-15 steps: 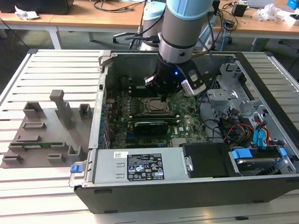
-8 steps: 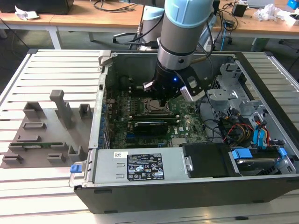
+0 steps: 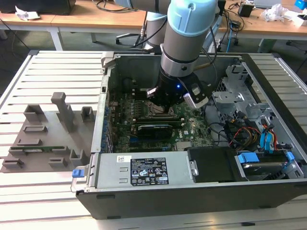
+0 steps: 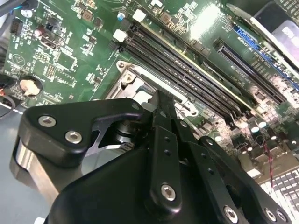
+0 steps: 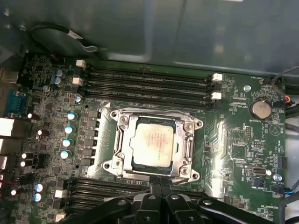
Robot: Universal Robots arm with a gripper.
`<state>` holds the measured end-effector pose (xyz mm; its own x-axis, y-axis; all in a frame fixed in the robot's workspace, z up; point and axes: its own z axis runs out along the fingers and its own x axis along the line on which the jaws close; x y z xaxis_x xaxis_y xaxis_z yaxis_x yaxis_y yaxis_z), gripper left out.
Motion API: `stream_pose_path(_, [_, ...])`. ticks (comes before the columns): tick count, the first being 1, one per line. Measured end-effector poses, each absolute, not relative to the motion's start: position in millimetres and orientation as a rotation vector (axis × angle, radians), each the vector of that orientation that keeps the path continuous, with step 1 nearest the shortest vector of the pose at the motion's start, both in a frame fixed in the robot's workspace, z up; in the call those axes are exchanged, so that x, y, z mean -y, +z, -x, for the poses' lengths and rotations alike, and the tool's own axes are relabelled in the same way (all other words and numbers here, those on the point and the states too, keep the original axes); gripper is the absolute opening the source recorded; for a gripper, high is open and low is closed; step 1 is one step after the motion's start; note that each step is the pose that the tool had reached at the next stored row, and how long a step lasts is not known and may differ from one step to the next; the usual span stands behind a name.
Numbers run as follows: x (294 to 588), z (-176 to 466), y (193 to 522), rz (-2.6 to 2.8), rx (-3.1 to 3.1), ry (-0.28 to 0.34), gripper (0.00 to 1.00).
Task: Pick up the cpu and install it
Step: 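Install the second cpu locking lever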
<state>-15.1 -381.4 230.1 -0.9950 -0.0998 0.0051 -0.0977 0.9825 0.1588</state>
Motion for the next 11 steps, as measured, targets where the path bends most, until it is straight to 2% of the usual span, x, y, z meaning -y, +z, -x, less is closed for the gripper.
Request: stream_pose_path(11, [385,42,211,-0.155,3.115,-0.249,0.11])
